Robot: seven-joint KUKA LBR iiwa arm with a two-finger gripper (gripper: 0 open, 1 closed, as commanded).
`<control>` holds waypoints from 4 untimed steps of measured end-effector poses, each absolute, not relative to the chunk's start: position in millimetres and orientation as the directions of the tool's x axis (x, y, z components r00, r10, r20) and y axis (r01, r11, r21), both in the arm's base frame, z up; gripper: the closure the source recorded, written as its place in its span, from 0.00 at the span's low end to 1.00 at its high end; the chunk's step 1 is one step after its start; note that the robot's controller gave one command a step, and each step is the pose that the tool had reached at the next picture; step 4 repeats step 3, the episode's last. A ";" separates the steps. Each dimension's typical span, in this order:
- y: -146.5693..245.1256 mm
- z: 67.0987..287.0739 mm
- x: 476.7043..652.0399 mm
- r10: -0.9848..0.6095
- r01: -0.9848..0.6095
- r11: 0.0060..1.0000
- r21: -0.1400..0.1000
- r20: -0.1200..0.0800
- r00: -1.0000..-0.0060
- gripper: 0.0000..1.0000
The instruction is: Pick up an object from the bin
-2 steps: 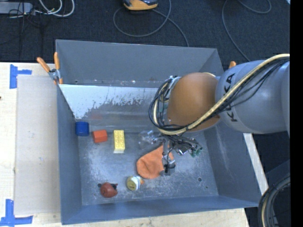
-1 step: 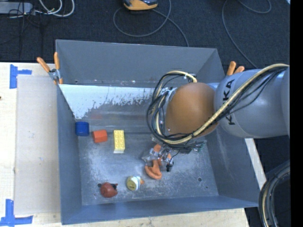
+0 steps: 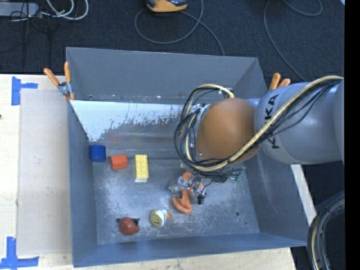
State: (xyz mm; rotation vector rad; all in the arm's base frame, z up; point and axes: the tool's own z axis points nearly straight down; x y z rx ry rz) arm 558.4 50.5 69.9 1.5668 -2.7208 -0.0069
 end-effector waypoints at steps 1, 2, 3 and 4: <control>47.8 119.8 554.9 -0.872 -0.871 0.490 0.011 0.002 -0.490 1.00; 31.8 167.8 553.1 -0.882 -0.882 0.472 0.006 -0.002 -0.472 1.00; 38.5 205.3 552.6 -0.877 -0.877 0.480 0.016 0.004 -0.480 1.00; 38.5 205.3 552.6 -0.877 -0.877 0.480 0.016 0.004 -0.480 1.00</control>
Offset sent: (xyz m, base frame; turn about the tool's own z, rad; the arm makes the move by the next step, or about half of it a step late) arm -0.0057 -0.0208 0.0988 -0.0369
